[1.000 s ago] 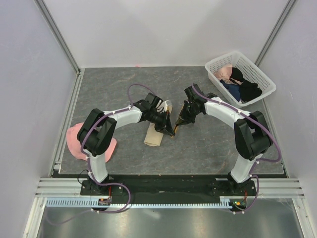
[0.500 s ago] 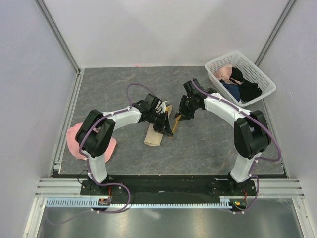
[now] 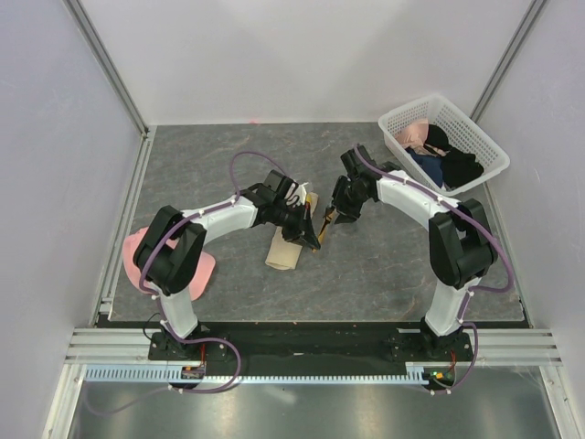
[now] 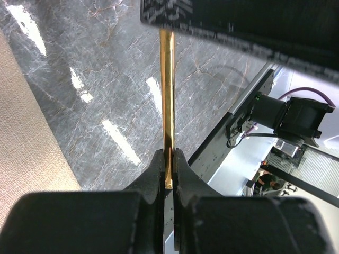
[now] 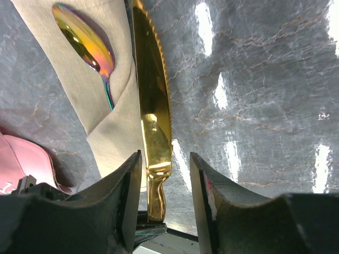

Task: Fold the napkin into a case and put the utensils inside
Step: Pass from the left arm to the right

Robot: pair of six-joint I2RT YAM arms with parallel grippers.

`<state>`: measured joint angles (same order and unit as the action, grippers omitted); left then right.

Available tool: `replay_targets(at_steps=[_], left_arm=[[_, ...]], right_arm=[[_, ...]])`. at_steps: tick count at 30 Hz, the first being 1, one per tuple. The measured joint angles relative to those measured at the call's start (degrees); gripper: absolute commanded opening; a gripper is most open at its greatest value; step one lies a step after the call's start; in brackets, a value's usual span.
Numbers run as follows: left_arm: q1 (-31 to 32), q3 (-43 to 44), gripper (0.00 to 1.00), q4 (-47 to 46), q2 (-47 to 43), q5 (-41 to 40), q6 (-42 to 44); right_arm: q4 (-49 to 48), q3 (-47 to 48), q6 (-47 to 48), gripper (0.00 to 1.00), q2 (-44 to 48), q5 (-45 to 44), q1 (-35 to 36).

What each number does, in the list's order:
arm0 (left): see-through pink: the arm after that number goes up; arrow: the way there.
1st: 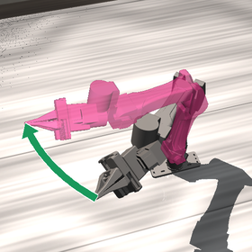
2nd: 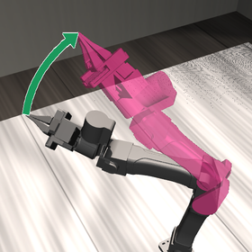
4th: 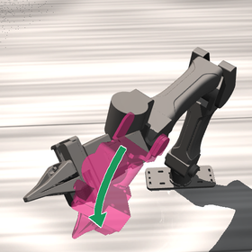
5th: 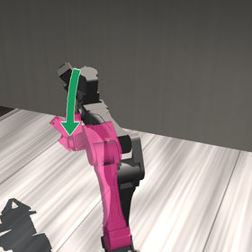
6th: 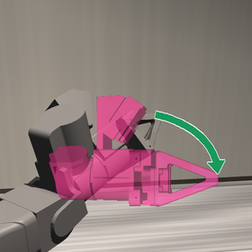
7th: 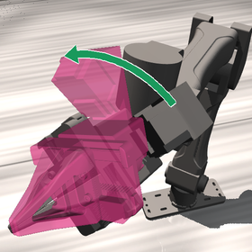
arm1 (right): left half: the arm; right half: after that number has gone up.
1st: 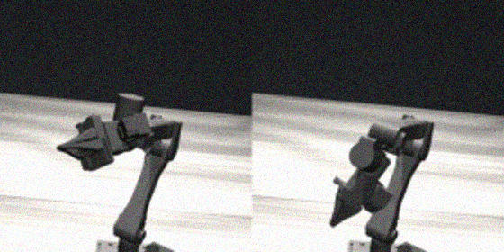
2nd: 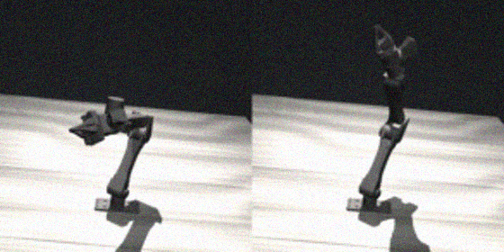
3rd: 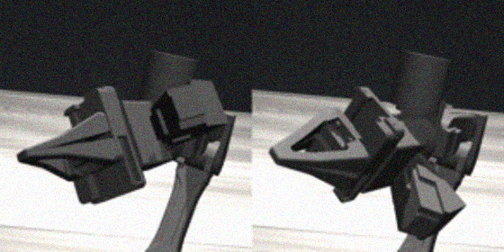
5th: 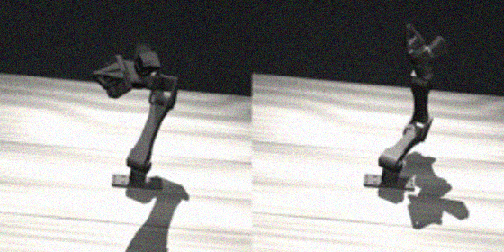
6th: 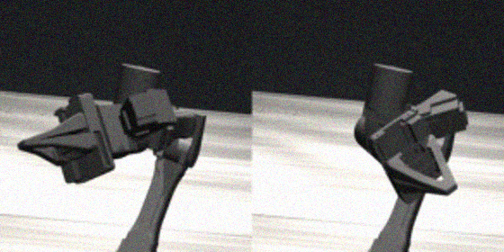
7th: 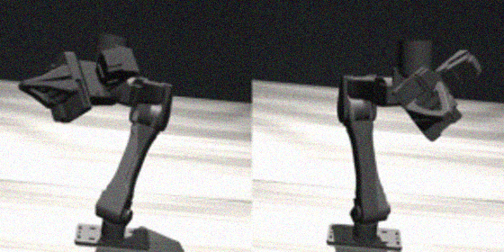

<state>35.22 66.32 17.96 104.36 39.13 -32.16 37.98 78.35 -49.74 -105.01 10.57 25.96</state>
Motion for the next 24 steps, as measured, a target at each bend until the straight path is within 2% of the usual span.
replay_targets(at_steps=[9,16,18,19,21,22,24], left_arm=[[0.0,-0.2,0.02,0.0,-0.1,0.1,0.0],[-0.1,-0.4,0.02,0.2,-0.1,-0.1,0.0],[-0.1,-0.5,0.02,0.2,-0.1,-0.1,0.0],[-0.1,-0.5,0.02,0.2,-0.1,-0.1,0.0],[-0.1,-0.5,0.02,0.2,-0.1,-0.1,0.0],[-0.1,-0.6,0.02,0.2,-0.1,-0.1,0.0],[-0.1,-0.9,0.02,0.2,-0.1,-0.2,0.0]], right_arm=[[-1.7,0.0,-0.2,0.36,-0.1,0.4,-0.5],[-2.4,-0.1,-0.5,0.16,-1.0,1.5,-0.5],[-2.4,-0.1,-0.4,0.18,-1.0,1.6,-0.5],[-2.4,-0.1,-0.5,0.23,-1.1,1.6,-0.5],[-2.4,-0.1,-0.5,0.24,-1.4,1.8,-0.5],[-2.5,-0.1,-0.5,0.20,-1.5,1.9,-0.5],[-2.4,-0.1,-0.6,0.06,-1.8,2.3,-0.5]])
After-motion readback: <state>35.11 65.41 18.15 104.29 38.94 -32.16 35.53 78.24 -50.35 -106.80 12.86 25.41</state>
